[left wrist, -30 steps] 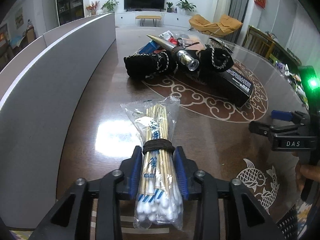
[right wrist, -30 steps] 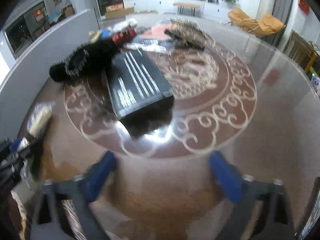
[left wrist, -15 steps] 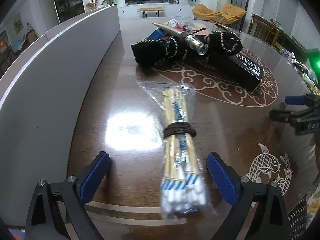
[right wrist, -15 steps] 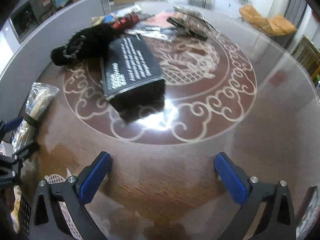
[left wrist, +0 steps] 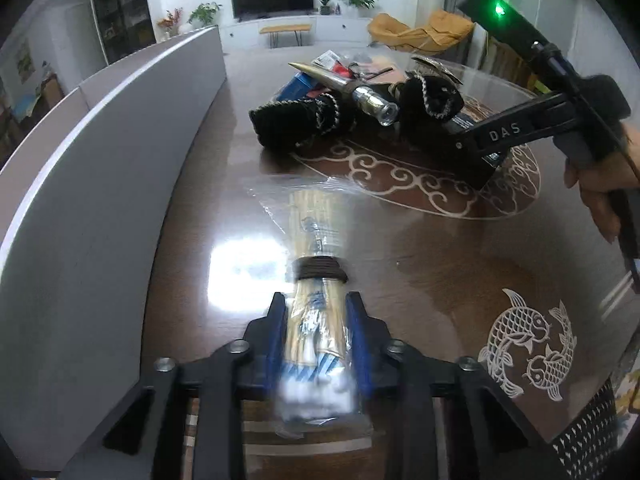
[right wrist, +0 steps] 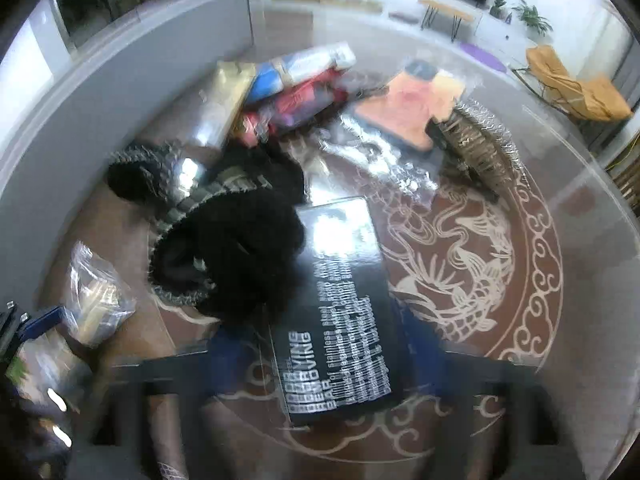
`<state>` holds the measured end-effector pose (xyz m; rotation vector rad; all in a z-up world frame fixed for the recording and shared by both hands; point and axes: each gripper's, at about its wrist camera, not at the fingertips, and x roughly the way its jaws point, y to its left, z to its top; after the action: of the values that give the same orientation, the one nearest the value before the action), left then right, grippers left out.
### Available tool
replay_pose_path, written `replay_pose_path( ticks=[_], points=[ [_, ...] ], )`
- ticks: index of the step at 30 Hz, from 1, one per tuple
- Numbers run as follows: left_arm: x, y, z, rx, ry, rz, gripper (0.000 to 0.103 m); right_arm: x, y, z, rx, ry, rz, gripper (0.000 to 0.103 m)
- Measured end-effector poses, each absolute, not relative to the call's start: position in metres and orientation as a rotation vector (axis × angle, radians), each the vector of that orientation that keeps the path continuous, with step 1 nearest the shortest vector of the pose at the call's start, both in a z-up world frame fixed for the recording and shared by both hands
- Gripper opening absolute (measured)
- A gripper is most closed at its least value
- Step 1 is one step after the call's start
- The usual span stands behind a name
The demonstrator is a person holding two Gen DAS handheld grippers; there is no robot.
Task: Organize objects
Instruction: 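Grasp the black odor removing bar box with the right gripper while the left holds the swabs, then carry both items into the white cardboard box and open both grippers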
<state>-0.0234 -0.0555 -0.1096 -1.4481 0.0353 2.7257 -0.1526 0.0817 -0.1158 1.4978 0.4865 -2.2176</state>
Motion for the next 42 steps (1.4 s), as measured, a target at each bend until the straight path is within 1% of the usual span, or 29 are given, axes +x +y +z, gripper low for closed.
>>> replay_pose_path(
  ticks=[3, 8, 13, 16, 23, 25, 26, 28, 30, 31, 33, 36, 40, 42],
  points=[
    [-0.011, -0.06, -0.1, -1.337, -0.044, 2.722, 0.028, -0.137, 0.095, -0.108, 1.506, 0.469, -2.21, 0.059],
    [-0.001, -0.051, -0.083, -1.275, -0.017, 2.754, 0.028, -0.089, 0.156, -0.085, 1.517, 0.239, -2.235, 0.059],
    [-0.005, -0.041, -0.067, -1.265, 0.034, 2.786, 0.028, -0.064, 0.193, -0.071, 1.507, 0.105, -2.264, 0.059],
    [-0.001, -0.045, -0.056, -1.259, 0.071, 2.808, 0.028, -0.058, 0.19, -0.063, 1.487, 0.086, -2.268, 0.059],
    [0.001, -0.05, -0.048, -1.263, 0.086, 2.836, 0.028, -0.058, 0.172, -0.063, 1.467, 0.073, -2.24, 0.059],
    [0.004, -0.055, -0.045, -1.258, 0.042, 2.826, 0.028, -0.057, 0.165, -0.066, 1.463, 0.064, -2.234, 0.059],
    [0.004, -0.06, -0.043, -1.256, -0.017, 2.807, 0.028, -0.057, 0.161, -0.066, 1.461, 0.061, -2.231, 0.059],
    [0.007, -0.078, -0.031, -1.23, -0.208, 2.752, 0.028, -0.055, 0.149, -0.062, 1.45, 0.055, -2.221, 0.059],
    [0.012, -0.105, -0.014, -1.178, -0.34, 2.746, 0.028, -0.054, 0.131, -0.053, 1.425, 0.023, -2.203, 0.059],
    [0.015, -0.119, -0.004, -1.15, -0.371, 2.765, 0.028, -0.055, 0.12, -0.045, 1.403, -0.001, -2.189, 0.059],
    [0.022, -0.154, 0.015, -1.104, -0.409, 2.836, 0.028, -0.055, 0.093, -0.028, 1.348, -0.043, -2.157, 0.059],
    [0.028, -0.211, 0.03, -1.097, -0.437, 2.959, 0.028, -0.055, 0.04, 0.004, 1.244, -0.114, -2.078, 0.059],
    [0.028, -0.276, 0.019, -1.221, -0.459, 3.069, 0.028, -0.053, -0.043, 0.029, 1.162, -0.156, -1.95, 0.059],
    [0.026, -0.297, 0.008, -1.299, -0.459, 3.079, 0.028, -0.051, -0.081, 0.031, 1.149, -0.131, -1.912, 0.059]
  ],
)
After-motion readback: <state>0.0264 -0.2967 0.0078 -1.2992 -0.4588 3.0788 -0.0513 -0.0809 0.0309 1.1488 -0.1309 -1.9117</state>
